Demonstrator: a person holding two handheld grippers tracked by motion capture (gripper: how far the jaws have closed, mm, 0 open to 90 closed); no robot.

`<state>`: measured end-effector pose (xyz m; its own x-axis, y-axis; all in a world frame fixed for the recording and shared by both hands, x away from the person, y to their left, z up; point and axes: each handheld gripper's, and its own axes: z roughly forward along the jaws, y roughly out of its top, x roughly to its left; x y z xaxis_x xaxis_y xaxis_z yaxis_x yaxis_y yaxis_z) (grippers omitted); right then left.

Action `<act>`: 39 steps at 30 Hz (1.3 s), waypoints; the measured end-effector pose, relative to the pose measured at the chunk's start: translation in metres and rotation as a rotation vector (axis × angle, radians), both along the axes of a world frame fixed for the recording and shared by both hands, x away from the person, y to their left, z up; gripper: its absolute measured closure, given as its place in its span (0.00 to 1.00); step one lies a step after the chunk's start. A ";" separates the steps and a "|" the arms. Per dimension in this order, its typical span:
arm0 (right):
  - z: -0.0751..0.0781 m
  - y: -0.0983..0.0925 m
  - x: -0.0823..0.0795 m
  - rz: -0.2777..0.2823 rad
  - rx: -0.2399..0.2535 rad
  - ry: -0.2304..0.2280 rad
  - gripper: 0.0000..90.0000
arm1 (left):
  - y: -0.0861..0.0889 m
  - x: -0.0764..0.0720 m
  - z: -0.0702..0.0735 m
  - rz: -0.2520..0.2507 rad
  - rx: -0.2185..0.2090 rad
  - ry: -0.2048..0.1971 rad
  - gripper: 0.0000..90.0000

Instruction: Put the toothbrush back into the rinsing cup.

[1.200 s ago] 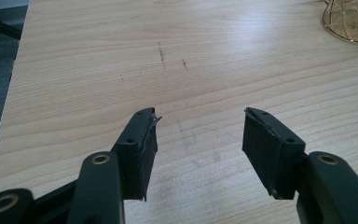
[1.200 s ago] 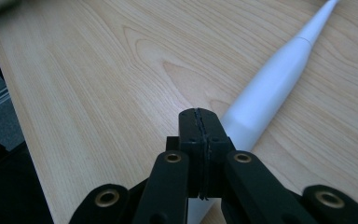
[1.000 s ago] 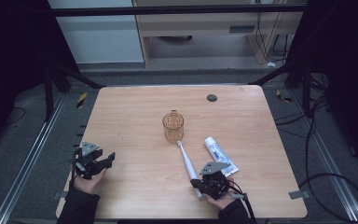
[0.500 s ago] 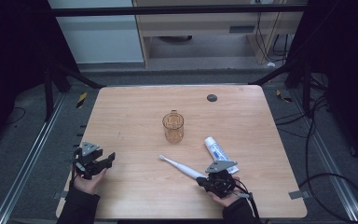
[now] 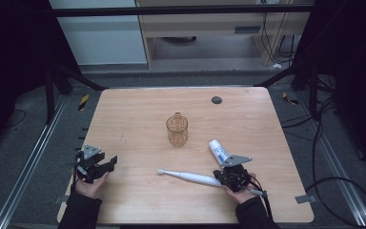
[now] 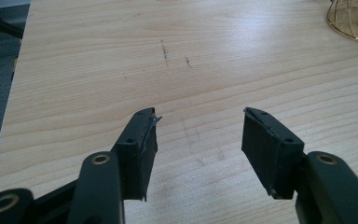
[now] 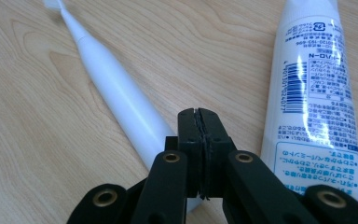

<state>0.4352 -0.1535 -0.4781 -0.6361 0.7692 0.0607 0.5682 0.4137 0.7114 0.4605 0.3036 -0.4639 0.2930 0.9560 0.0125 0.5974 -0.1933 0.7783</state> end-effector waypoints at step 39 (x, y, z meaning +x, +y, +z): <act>0.062 -0.007 0.025 -0.009 0.013 -0.053 0.70 | -0.001 0.004 -0.006 -0.050 0.066 0.001 0.50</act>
